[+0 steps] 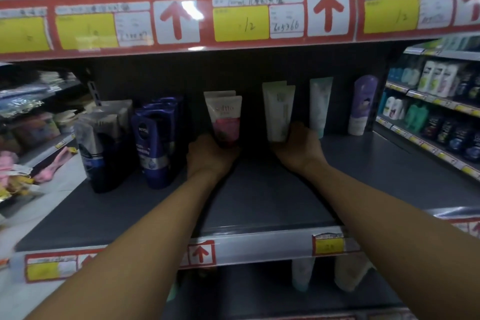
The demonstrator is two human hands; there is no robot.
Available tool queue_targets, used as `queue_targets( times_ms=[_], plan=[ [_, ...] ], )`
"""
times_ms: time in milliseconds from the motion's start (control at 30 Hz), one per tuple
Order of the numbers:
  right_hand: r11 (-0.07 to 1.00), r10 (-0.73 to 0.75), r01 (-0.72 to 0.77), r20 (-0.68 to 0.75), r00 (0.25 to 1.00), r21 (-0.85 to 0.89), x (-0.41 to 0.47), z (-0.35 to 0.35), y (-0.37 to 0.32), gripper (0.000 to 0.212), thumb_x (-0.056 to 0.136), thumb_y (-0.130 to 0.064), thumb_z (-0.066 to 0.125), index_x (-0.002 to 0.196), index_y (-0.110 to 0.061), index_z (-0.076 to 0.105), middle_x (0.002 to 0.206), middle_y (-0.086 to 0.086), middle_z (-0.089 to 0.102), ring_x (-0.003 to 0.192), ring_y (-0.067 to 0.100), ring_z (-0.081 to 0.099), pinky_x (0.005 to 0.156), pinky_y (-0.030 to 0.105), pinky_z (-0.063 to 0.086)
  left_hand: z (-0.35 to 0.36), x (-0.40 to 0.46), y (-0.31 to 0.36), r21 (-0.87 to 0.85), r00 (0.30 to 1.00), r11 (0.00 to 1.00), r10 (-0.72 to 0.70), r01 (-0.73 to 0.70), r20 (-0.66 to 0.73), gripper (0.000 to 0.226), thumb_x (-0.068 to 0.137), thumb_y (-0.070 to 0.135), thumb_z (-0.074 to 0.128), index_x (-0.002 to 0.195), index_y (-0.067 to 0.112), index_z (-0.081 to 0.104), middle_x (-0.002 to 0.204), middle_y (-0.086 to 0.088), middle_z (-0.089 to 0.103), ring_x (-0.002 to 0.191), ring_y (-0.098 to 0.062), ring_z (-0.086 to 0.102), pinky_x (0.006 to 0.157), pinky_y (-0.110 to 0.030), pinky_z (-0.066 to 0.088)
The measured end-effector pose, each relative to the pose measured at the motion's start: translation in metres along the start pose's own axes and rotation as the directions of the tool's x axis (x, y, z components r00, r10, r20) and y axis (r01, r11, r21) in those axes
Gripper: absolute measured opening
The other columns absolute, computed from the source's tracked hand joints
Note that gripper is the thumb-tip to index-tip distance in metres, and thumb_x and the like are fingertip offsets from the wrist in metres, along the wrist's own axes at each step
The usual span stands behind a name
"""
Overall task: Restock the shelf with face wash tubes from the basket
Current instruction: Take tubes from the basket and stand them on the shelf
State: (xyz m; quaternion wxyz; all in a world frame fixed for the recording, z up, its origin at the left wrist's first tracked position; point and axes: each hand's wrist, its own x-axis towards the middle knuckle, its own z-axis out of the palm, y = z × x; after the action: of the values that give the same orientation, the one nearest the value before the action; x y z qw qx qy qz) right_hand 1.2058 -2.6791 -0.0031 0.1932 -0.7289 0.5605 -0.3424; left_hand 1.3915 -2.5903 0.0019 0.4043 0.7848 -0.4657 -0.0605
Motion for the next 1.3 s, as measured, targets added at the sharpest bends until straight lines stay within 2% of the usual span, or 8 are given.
queue_targets(
  times_ms=[100, 567, 733, 967, 1067, 1133, 1200, 1300],
  plan=[
    [1.000, 0.011, -0.011, -0.004, 1.000, -0.014, 0.004, 0.001, 0.002, 0.053, 0.073, -0.051, 0.072, 0.109, -0.012, 0.063, 0.097, 0.002, 0.068, 0.083, 0.019, 0.065, 0.057, 0.023, 0.047, 0.002, 0.004, -0.003, -0.037, 1.000, 0.999, 0.000, -0.001, -0.011, 0.061, 0.072, 0.058, 0.078, 0.118, 0.018, 0.072, 0.113, -0.013, 0.075, 0.107, -0.034, 0.071, 0.074, -0.026, 0.047],
    [0.998, -0.037, 0.036, -0.024, 0.999, -0.042, 0.003, -0.001, 0.001, 0.050, 0.088, -0.040, 0.074, 0.120, -0.008, 0.054, 0.120, 0.014, 0.066, 0.106, 0.032, 0.064, 0.079, 0.037, 0.054, 0.006, 0.012, -0.009, -0.051, 1.000, 0.999, -0.001, 0.001, -0.005, 0.057, 0.075, 0.055, 0.078, 0.118, 0.018, 0.072, 0.115, -0.012, 0.074, 0.107, -0.033, 0.071, 0.076, -0.027, 0.048],
    [0.999, -0.028, 0.027, -0.021, 0.999, -0.044, 0.003, -0.002, 0.001, 0.053, 0.086, -0.037, 0.077, 0.122, -0.008, 0.053, 0.121, 0.012, 0.065, 0.108, 0.032, 0.064, 0.074, 0.033, 0.048, 0.006, 0.013, -0.009, -0.063, 1.000, 0.998, -0.024, 0.024, -0.005, 0.060, 0.075, 0.054, 0.078, 0.120, 0.016, 0.069, 0.117, -0.014, 0.073, 0.107, -0.034, 0.070, 0.080, -0.031, 0.054],
    [0.999, -0.034, 0.034, -0.005, 0.999, -0.001, -0.011, -0.013, 0.002, 0.064, 0.076, -0.040, 0.083, 0.121, -0.008, 0.051, 0.100, -0.002, 0.054, 0.095, 0.022, 0.061, 0.059, 0.026, 0.040, -0.010, -0.005, -0.001, -0.089, 0.999, 0.995, -0.052, 0.051, -0.007, 0.082, 0.071, 0.047, 0.088, 0.133, 0.008, 0.050, 0.130, -0.016, 0.066, 0.118, -0.037, 0.065, 0.088, -0.037, 0.053],
    [0.995, -0.098, 0.098, 0.023, 0.995, -0.001, -0.030, -0.022, -0.001, 0.065, 0.079, -0.046, 0.080, 0.123, -0.007, 0.053, 0.111, 0.003, 0.056, 0.101, 0.023, 0.060, 0.076, 0.032, 0.050, -0.017, -0.012, -0.002, -0.065, 1.000, 0.998, -0.015, 0.015, 0.003, 0.091, 0.062, 0.067, 0.078, 0.130, 0.012, 0.053, 0.126, -0.014, 0.065, 0.115, -0.035, 0.066, 0.092, -0.041, 0.057],
    [0.989, -0.145, 0.146, 0.042, 0.989, -0.025, -0.046, -0.032, -0.002, 0.048, 0.084, -0.049, 0.074, 0.109, -0.011, 0.059, 0.103, 0.002, 0.057, 0.097, 0.024, 0.062, 0.074, 0.030, 0.046, -0.023, -0.018, 0.000, -0.025, 0.998, 0.999, 0.036, -0.035, 0.047, 0.068, 0.072, 0.066, 0.072, 0.116, 0.014, 0.068, 0.113, -0.011, 0.072, 0.107, -0.031, 0.070, 0.085, -0.038, 0.058],
    [0.976, -0.207, 0.210, 0.054, 0.977, -0.057, -0.064, -0.044, -0.003, 0.035, 0.089, -0.045, 0.070, 0.101, -0.014, 0.060, 0.097, 0.002, 0.058, 0.093, 0.024, 0.063, 0.071, 0.030, 0.044, -0.037, -0.036, 0.009, -0.003, 0.989, 0.996, 0.088, -0.089, 0.118, 0.038, 0.086, 0.045, 0.074, 0.109, 0.016, 0.075, 0.107, -0.008, 0.076, 0.104, -0.027, 0.072, 0.079, -0.028, 0.053],
    [0.959, -0.269, 0.273, 0.065, 0.961, -0.080, -0.095, -0.060, -0.007, 0.037, 0.092, -0.042, 0.067, 0.116, -0.015, 0.060, 0.109, 0.004, 0.061, 0.102, 0.023, 0.061, 0.078, 0.031, 0.046, -0.052, -0.064, 0.019, -0.001, 0.972, 0.985, 0.172, -0.174, 0.163, 0.037, 0.088, 0.029, 0.077, 0.123, 0.021, 0.071, 0.119, -0.004, 0.074, 0.111, -0.025, 0.068, 0.089, -0.026, 0.051]
  ],
)
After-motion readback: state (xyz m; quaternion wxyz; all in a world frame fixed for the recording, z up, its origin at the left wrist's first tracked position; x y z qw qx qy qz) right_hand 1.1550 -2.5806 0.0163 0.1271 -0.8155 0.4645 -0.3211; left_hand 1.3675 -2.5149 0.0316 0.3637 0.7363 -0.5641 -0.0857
